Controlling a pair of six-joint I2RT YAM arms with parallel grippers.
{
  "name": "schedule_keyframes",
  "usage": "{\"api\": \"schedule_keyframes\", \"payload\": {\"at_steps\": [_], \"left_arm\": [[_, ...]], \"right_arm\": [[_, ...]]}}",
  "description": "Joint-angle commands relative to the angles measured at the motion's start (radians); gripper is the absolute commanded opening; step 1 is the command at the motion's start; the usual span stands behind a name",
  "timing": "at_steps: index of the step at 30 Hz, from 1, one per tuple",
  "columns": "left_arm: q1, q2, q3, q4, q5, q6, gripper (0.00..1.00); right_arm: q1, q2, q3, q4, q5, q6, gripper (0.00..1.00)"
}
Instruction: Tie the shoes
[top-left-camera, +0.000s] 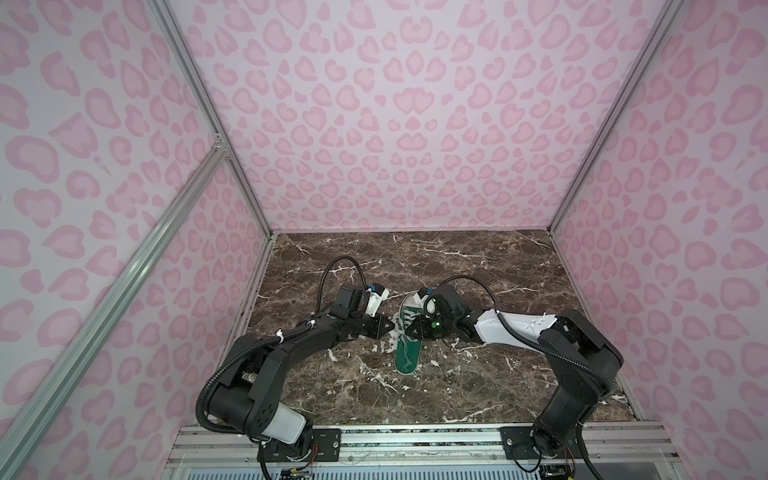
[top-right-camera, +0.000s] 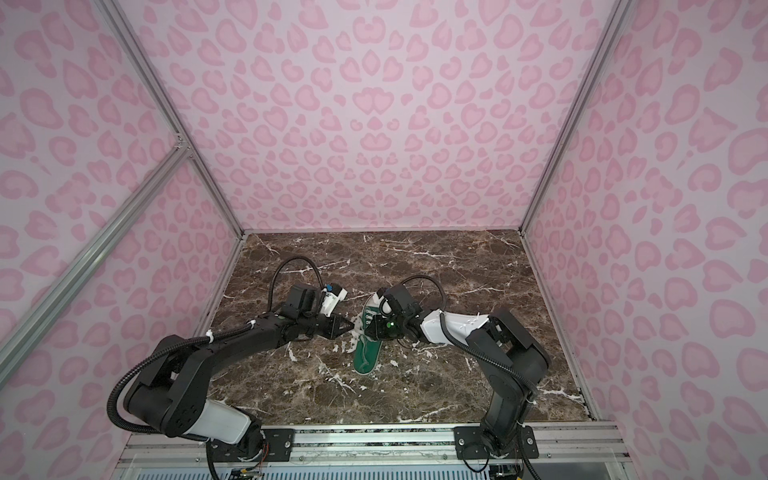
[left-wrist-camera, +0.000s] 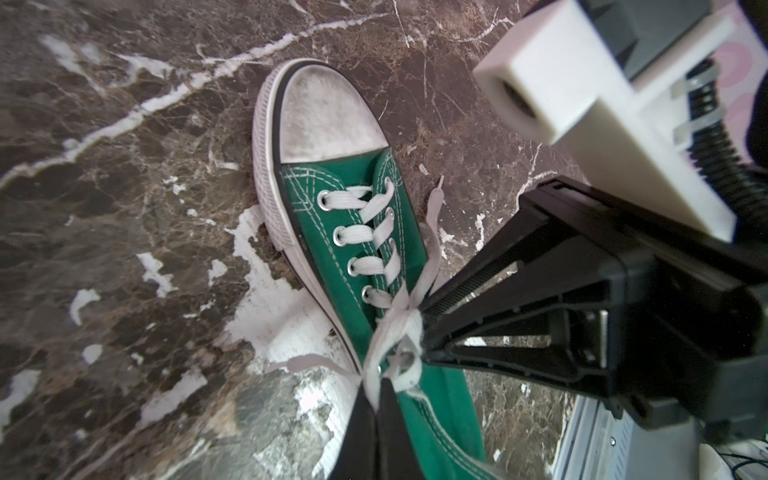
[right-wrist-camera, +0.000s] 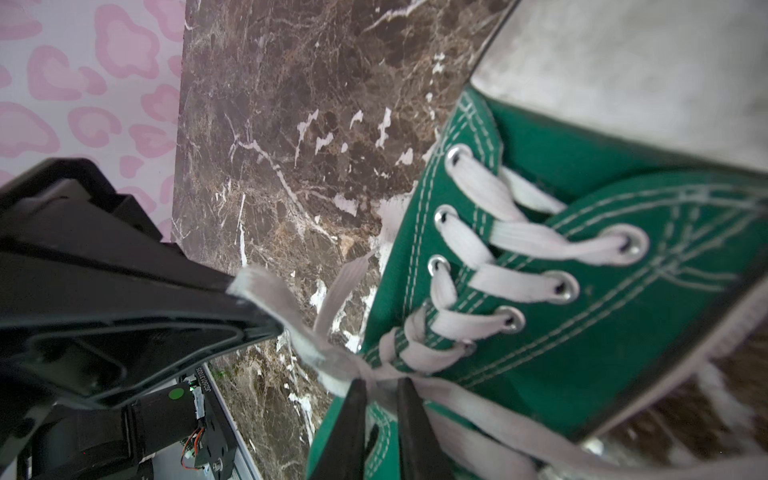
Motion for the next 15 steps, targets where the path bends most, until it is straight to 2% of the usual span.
{"api": "schedule_keyframes", "payload": {"at_steps": [1, 6, 10, 15], "left_arm": [[0.003, -0.034, 0.020, -0.072, -0.066, 0.058, 0.03], [0.003, -0.054, 0.018, -0.101, -0.063, 0.072, 0.03], [0.002, -0.045, 0.016, -0.095, -0.051, 0.065, 0.03], [0.003, -0.006, 0.056, -0.108, -0.037, 0.070, 0.03]], "right_arm": [[0.001, 0.011, 0.003, -0.040, 0.016, -0.017, 0.17], [0.002, 0.001, 0.006, -0.034, 0.014, -0.014, 0.17], [0.005, -0.053, -0.014, 0.011, 0.008, -0.025, 0.21], [0.025, -0.087, -0.001, -0.007, 0.030, -0.141, 0.25]]}}
